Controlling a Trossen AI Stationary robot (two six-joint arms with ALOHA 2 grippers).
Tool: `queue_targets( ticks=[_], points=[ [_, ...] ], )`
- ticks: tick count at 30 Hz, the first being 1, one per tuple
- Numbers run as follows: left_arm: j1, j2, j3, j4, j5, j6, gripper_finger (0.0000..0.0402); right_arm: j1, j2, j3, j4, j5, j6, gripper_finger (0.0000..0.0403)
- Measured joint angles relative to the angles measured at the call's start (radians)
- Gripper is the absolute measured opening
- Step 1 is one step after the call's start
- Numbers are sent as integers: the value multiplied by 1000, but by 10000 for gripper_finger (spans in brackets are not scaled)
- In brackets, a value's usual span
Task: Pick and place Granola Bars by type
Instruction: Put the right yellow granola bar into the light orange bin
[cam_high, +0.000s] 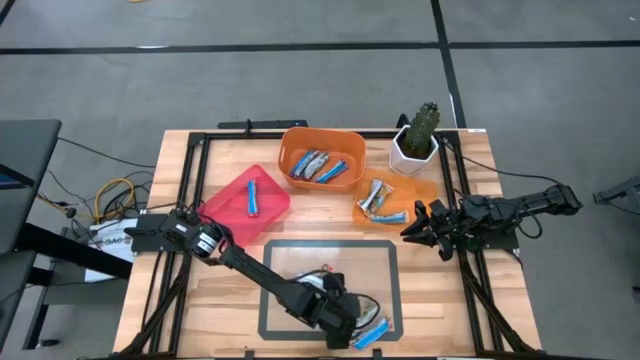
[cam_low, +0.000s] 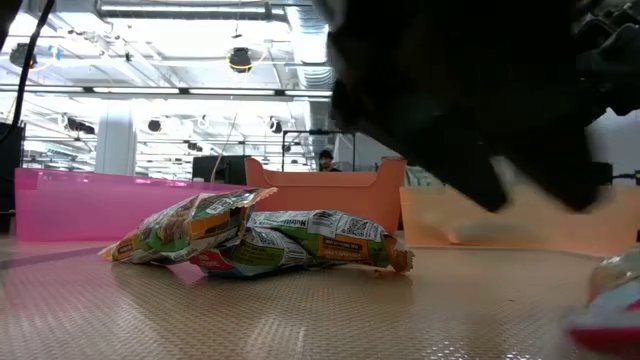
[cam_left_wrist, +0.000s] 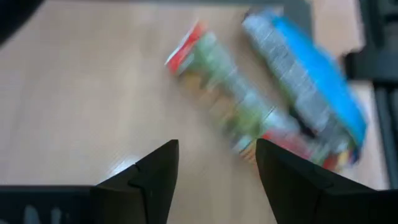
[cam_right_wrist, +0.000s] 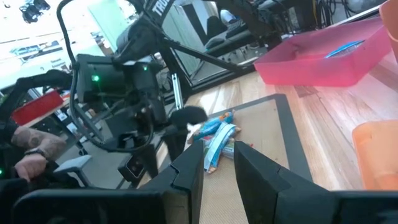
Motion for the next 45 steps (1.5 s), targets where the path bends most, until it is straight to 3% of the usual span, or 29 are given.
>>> queue_targets(
  ticks=[19,32,45],
  points=[
    [35,-58,0,-399,15,137,208,0,0,0,0,0,0,82],
    [52,-58,0,-485,22,154,208,0,0,0,0,0,0,82],
    [55,-52,-66,-431,44,156,206,0,0,0,0,0,0,82]
  ],
)
